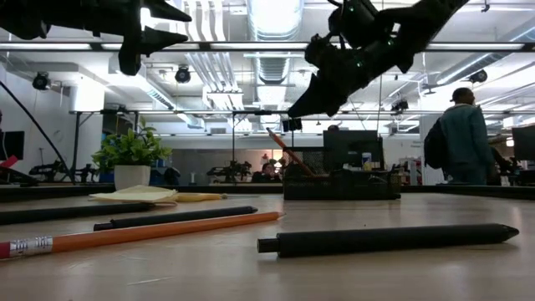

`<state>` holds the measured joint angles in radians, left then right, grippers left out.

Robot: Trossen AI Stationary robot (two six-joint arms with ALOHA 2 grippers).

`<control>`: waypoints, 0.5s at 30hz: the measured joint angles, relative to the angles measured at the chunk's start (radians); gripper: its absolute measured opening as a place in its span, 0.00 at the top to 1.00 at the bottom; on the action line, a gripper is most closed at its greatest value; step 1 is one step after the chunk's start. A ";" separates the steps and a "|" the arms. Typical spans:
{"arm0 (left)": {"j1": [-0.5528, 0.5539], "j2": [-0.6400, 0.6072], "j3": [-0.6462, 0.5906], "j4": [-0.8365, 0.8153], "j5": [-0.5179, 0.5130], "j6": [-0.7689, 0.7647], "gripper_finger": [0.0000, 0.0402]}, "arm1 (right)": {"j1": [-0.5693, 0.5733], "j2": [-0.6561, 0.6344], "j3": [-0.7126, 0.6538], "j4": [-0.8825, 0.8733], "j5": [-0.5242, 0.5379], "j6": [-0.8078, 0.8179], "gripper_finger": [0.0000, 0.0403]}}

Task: Pick and place office supplies into organizer
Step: Put the left binder clip into the desk organizer

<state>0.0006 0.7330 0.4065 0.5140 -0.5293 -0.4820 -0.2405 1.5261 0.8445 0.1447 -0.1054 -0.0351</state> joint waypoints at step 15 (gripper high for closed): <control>0.000 0.019 0.000 0.002 0.000 -0.010 0.61 | -0.016 0.021 -0.055 0.045 0.057 -0.051 0.98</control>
<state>0.0002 0.7516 0.4065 0.5159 -0.5289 -0.4915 -0.2565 1.5470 0.7895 0.1894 -0.0483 -0.0858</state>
